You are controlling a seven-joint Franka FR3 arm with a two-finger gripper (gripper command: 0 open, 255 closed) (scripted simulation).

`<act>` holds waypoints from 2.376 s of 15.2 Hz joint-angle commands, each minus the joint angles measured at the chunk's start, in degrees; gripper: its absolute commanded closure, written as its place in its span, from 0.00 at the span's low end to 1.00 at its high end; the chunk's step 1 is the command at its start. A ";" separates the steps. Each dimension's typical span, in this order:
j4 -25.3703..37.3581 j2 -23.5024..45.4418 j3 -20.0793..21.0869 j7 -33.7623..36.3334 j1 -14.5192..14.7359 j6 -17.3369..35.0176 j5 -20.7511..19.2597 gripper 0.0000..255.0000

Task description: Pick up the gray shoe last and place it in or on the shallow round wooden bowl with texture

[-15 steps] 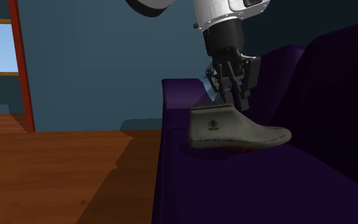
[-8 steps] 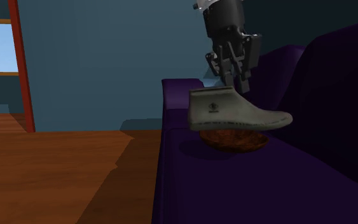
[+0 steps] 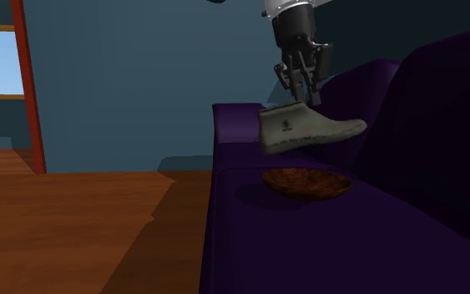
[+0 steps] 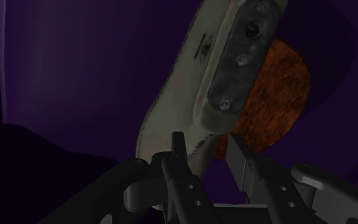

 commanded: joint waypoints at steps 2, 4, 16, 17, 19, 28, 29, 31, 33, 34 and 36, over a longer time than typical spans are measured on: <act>9.81 6.39 0.74 0.98 0.80 -3.56 0.46 1.00; 17.34 11.16 1.14 1.49 1.31 -6.45 0.71 1.00; 19.44 16.59 1.49 3.11 1.94 -3.34 0.61 1.00; 18.60 16.55 1.49 3.24 1.94 -2.57 0.56 1.00; 17.00 16.50 1.47 3.49 1.94 -1.03 0.47 1.00; 10.83 17.00 1.40 4.59 1.92 5.57 0.03 1.00; 9.96 17.18 1.38 4.77 1.92 6.61 -0.05 1.00; 9.96 17.18 1.38 4.77 1.92 6.61 -0.05 1.00; 9.96 17.18 1.38 4.77 1.92 6.61 -0.05 1.00; 9.96 17.18 1.38 4.77 1.92 6.61 -0.05 1.00; 9.96 17.18 1.38 4.77 1.92 6.61 -0.05 1.00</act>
